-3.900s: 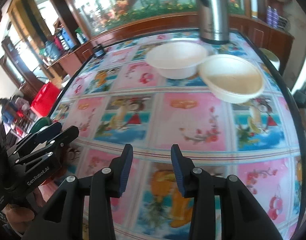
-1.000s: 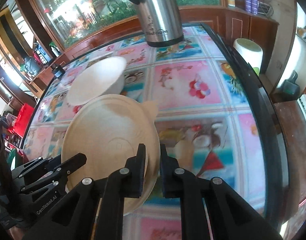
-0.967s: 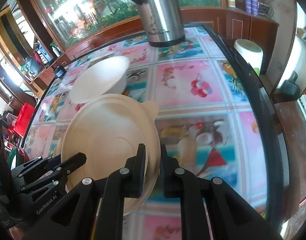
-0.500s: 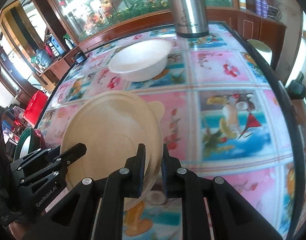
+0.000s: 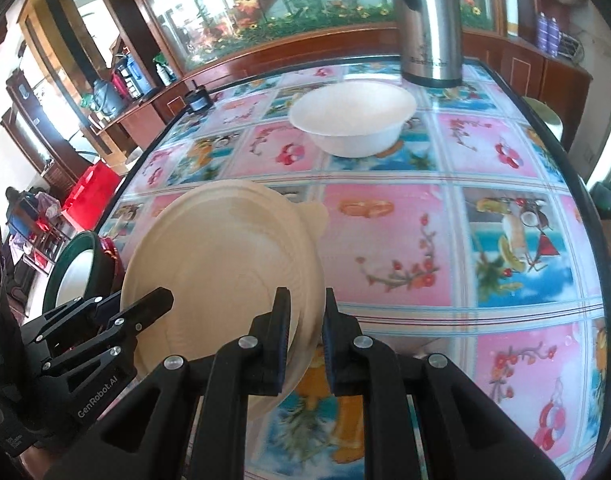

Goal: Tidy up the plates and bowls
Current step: 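Lift the beige paper plate with both grippers and carry it over the green basin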

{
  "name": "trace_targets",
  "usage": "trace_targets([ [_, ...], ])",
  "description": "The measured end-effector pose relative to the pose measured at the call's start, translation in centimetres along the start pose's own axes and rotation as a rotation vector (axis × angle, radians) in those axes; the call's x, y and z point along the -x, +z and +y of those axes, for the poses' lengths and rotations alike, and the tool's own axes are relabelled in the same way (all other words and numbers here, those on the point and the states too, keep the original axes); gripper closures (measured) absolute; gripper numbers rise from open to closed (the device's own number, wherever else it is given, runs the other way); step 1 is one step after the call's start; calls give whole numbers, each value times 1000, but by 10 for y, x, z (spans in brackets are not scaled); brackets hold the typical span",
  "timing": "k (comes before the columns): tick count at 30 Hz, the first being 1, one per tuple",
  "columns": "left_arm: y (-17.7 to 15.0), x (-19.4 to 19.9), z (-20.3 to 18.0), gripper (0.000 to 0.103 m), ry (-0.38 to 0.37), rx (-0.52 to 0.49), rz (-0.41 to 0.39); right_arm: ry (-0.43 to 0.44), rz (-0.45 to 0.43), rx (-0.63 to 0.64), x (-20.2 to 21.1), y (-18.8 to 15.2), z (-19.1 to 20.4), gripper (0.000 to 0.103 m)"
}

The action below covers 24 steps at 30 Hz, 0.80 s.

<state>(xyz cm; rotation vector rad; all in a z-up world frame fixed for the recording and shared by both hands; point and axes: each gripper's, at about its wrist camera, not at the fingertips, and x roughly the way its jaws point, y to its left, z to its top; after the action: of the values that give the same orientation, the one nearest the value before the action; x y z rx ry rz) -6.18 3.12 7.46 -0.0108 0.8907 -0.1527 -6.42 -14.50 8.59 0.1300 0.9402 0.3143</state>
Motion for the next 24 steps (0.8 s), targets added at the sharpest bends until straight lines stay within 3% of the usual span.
trace_targets([
  [9,3,29,39,83,27,44,-50,14,-15,80,0,12,45,88],
  [24,3,64,126,83,146,147,-103,100,-7,230,-23,31,138,87],
])
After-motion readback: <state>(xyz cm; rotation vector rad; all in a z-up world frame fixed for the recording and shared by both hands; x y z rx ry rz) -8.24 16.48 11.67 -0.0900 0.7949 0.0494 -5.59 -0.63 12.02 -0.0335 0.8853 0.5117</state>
